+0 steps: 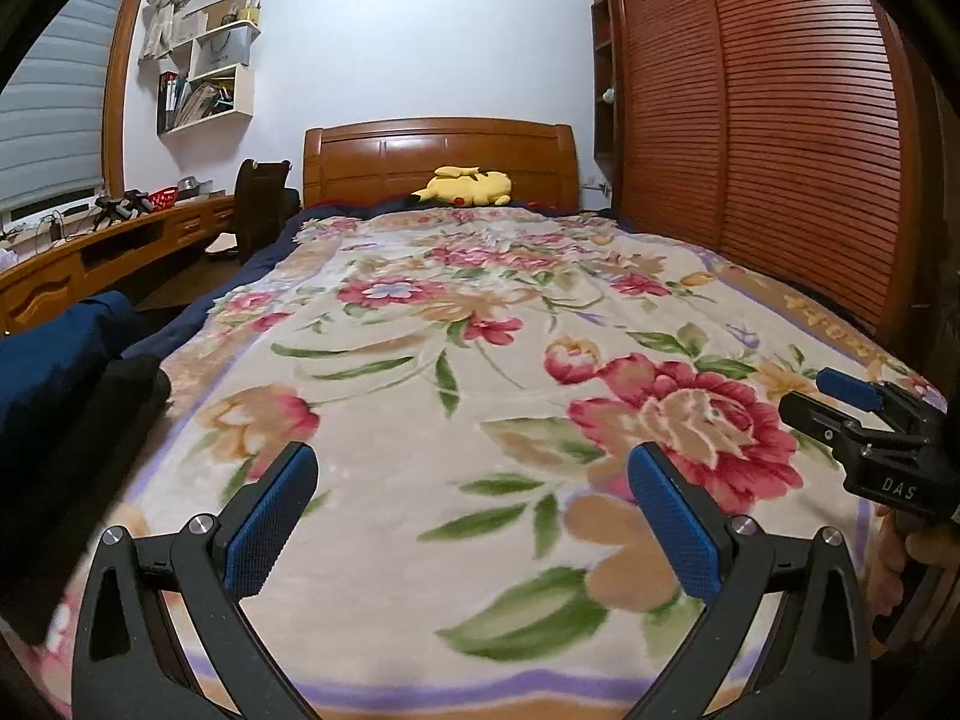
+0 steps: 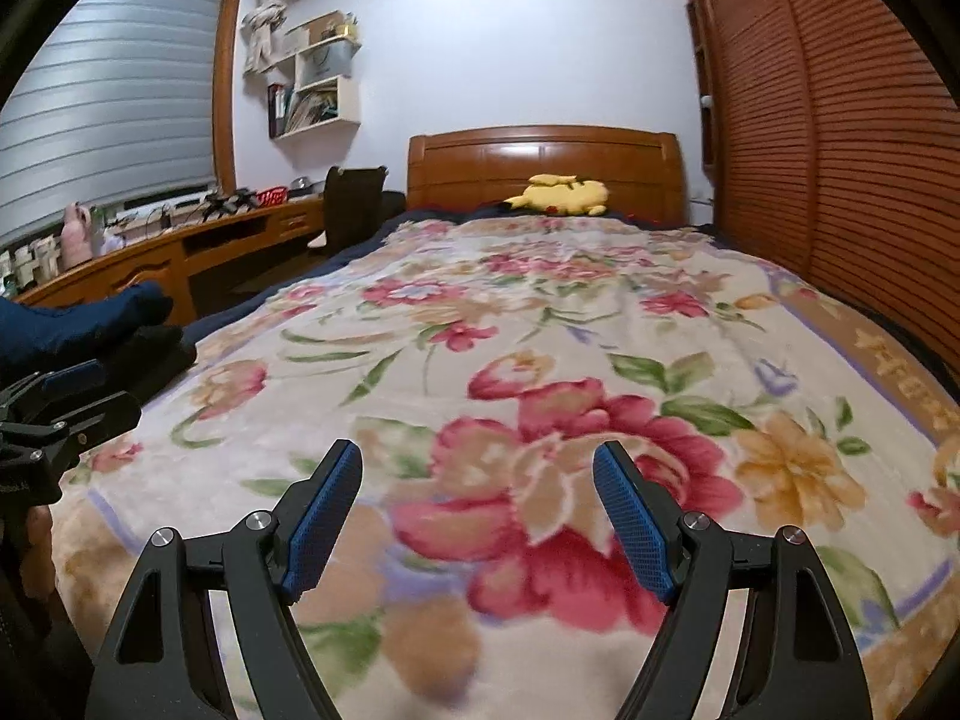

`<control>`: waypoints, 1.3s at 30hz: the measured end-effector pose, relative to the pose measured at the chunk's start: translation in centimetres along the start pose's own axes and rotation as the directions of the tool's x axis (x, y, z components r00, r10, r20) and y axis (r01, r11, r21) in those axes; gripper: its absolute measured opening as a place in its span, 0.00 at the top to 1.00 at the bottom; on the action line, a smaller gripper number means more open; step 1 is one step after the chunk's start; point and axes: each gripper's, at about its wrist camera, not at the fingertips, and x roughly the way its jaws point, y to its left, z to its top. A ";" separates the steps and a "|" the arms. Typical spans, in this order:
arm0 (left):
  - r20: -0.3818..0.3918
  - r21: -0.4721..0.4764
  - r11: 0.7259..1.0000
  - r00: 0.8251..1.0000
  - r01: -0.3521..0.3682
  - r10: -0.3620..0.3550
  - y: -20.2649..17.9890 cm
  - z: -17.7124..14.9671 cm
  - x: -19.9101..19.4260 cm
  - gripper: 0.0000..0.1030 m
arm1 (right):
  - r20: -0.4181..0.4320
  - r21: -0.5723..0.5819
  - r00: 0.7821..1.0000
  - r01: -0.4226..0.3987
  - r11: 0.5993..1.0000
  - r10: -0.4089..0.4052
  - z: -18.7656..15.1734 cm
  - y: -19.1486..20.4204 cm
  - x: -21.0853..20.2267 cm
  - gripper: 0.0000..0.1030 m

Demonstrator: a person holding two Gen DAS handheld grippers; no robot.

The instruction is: Fold large clothes

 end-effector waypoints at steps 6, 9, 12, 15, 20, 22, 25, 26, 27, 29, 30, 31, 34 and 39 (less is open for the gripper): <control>0.018 0.017 1.000 1.000 -0.007 0.006 -1.2 -0.9 0.4 0.00 | 0.037 0.027 0.999 0.029 0.999 -0.030 -0.9 0.4 -1.7 0.21; 0.016 0.028 1.000 1.000 -0.006 0.006 -1.5 -1.0 0.5 0.00 | 0.040 0.030 0.998 0.037 0.999 -0.038 -1.3 0.6 -2.0 0.21; 0.022 0.028 1.000 1.000 -0.003 0.002 -1.8 -1.0 0.4 0.00 | 0.045 0.024 0.998 0.039 0.999 -0.040 -1.2 1.0 -2.3 0.21; 0.019 0.027 1.000 1.000 -0.003 0.003 -1.7 -1.1 0.5 0.00 | 0.055 0.017 0.997 0.050 0.999 -0.051 -1.7 0.8 -2.1 0.21; 0.021 0.028 1.000 1.000 -0.006 0.005 -1.7 -1.1 0.4 0.00 | 0.057 0.019 0.997 0.050 0.999 -0.052 -2.3 -0.3 -1.5 0.21; 0.020 0.025 1.000 1.000 -0.006 0.006 -1.7 -1.2 0.4 0.00 | 0.058 0.018 0.997 0.051 0.999 -0.052 -2.3 -0.5 -1.4 0.21; 0.022 0.023 1.000 1.000 -0.007 0.007 -1.7 -1.2 0.4 0.00 | 0.058 0.017 0.997 0.049 0.999 -0.050 -2.3 -0.8 -1.4 0.21; 0.021 0.024 1.000 1.000 -0.007 0.006 -1.7 -1.2 0.4 0.00 | 0.059 0.016 0.997 0.049 0.999 -0.050 -2.3 -0.8 -1.4 0.21; 0.022 0.023 1.000 1.000 -0.007 0.007 -1.7 -1.2 0.3 0.00 | 0.060 0.015 0.997 0.050 0.999 -0.050 -2.3 -0.9 -1.4 0.21; 0.024 0.019 1.000 1.000 -0.008 0.008 -1.6 -1.2 0.3 0.00 | 0.062 0.010 0.997 0.049 0.999 -0.049 -2.4 -1.0 -1.4 0.21; 0.024 0.018 1.000 1.000 -0.008 0.008 -1.7 -1.3 0.3 0.00 | 0.064 0.007 0.997 0.051 0.999 -0.051 -2.4 -1.0 -1.3 0.21; 0.023 0.019 1.000 1.000 -0.008 0.008 -1.6 -1.3 0.3 0.00 | 0.064 0.006 0.997 0.051 0.999 -0.052 -2.3 -1.1 -1.3 0.21; 0.023 0.021 1.000 1.000 -0.009 0.009 -1.6 -1.2 0.3 0.00 | 0.065 -0.002 0.997 0.050 0.999 -0.049 -2.4 -1.3 -1.2 0.21; 0.026 0.012 1.000 1.000 -0.007 0.007 -1.4 -1.4 0.3 0.00 | 0.075 -0.013 0.996 0.052 0.999 -0.050 -2.4 -1.5 -1.2 0.21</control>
